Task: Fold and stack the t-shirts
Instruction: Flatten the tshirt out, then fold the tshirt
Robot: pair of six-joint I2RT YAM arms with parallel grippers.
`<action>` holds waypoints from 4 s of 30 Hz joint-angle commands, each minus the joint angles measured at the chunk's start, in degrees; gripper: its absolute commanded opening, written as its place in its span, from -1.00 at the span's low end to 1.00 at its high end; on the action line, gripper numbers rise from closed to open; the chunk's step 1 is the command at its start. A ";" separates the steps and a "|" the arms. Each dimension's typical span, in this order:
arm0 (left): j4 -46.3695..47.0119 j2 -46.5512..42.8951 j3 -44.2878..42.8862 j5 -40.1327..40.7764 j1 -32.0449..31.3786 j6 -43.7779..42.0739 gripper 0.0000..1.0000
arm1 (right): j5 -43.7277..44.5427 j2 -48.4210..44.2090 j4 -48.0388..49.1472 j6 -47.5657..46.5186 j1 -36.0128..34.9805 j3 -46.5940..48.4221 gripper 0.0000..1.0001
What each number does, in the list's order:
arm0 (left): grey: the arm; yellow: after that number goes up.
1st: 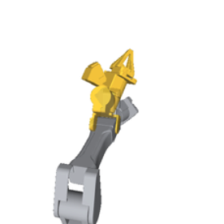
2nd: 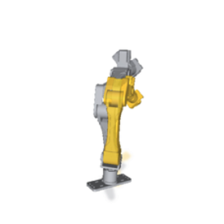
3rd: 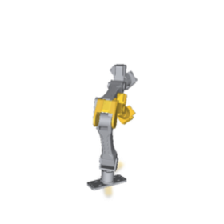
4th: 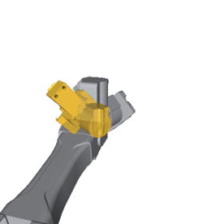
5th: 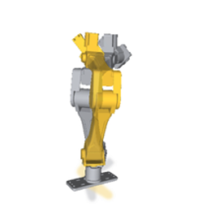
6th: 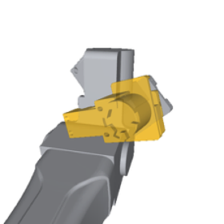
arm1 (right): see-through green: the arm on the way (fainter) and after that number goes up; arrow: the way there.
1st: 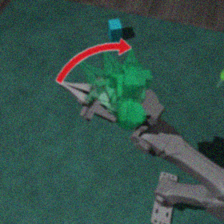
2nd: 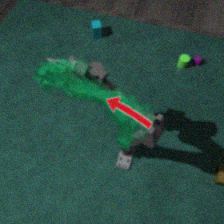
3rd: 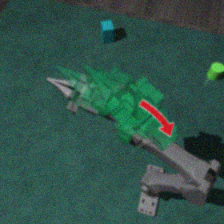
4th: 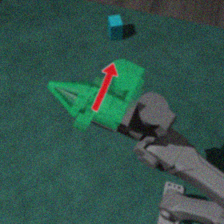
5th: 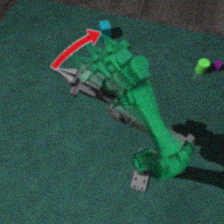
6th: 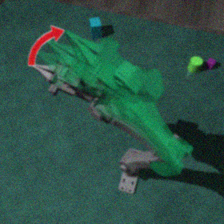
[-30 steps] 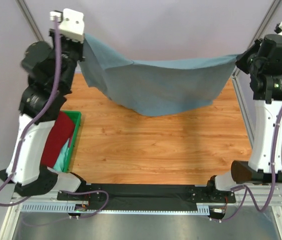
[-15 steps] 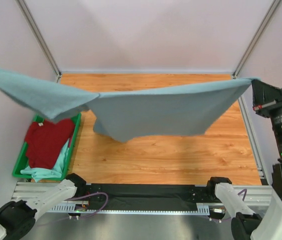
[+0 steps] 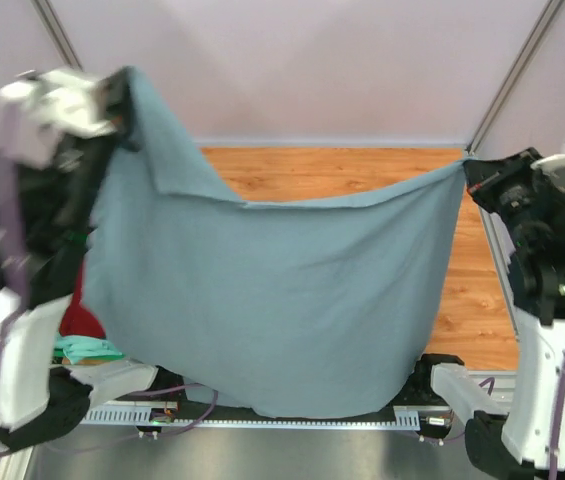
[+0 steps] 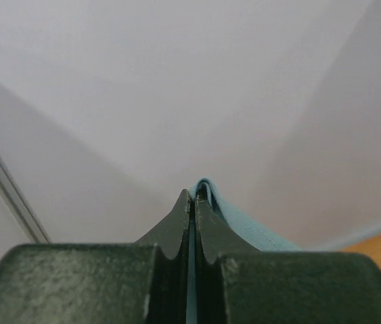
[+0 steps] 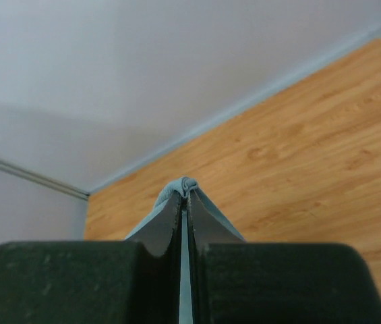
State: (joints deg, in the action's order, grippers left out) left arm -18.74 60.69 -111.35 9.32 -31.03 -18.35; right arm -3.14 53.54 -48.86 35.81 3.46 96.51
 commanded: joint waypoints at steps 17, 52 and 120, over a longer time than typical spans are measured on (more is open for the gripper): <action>4.69 67.01 -15.98 7.20 8.79 -1.08 -1.00 | 8.33 44.79 27.43 -6.54 3.91 -14.53 -1.00; -5.60 -0.57 -19.07 -18.90 8.70 11.32 -1.00 | -2.05 -9.94 2.55 -7.95 4.09 4.21 -1.00; -20.72 50.42 -4.94 -8.27 13.45 39.35 -1.00 | -0.37 66.34 10.99 -9.54 8.66 13.88 -1.00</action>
State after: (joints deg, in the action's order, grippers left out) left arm -36.03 114.19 -119.31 2.55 -17.54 16.73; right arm -0.67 118.83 -34.98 24.60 10.92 107.46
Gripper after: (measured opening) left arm 0.007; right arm 0.010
